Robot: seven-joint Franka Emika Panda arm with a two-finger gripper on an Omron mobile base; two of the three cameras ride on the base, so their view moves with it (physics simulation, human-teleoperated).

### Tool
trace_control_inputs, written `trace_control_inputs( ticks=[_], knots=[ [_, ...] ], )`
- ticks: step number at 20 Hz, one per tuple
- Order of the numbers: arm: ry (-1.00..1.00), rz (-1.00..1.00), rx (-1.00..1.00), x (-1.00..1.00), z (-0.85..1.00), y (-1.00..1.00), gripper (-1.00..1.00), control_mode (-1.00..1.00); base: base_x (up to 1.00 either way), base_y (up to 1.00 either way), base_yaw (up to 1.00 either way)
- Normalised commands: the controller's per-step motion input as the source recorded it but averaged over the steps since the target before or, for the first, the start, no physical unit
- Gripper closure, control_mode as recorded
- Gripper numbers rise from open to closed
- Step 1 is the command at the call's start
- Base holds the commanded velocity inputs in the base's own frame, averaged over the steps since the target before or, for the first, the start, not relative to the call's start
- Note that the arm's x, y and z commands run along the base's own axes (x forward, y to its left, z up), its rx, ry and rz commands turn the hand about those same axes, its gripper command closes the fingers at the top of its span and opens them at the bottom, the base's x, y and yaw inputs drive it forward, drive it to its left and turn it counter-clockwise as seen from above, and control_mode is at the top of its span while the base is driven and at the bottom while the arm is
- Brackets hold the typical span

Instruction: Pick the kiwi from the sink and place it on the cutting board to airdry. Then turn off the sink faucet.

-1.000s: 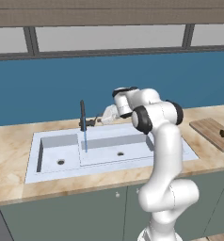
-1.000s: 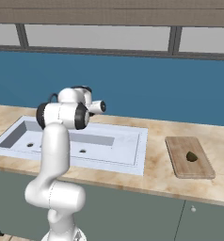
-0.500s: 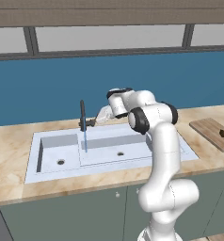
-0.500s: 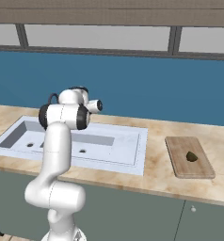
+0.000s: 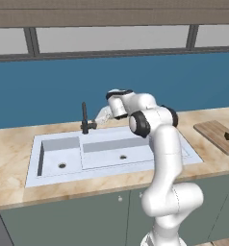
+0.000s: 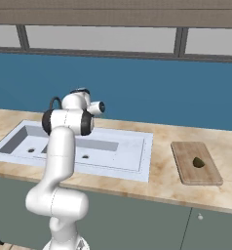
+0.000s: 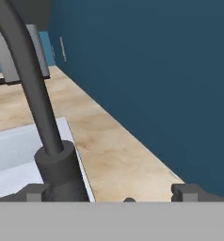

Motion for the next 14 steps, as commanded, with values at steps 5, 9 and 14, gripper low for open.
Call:
trace_control_inputs(
  ticks=[5,9,14],
  knots=[
    [0.0,0.06,0.0,0.08,0.0,0.98,-1.0,-1.0,0.0,0.0,0.0],
    [0.01,0.06,0.0,0.08,-0.04,1.0,-1.0,-1.0,0.0,0.0,0.0],
    [0.02,0.06,0.0,0.13,-0.09,0.93,-1.0,-1.0,0.0,0.0,0.0]
  ],
)
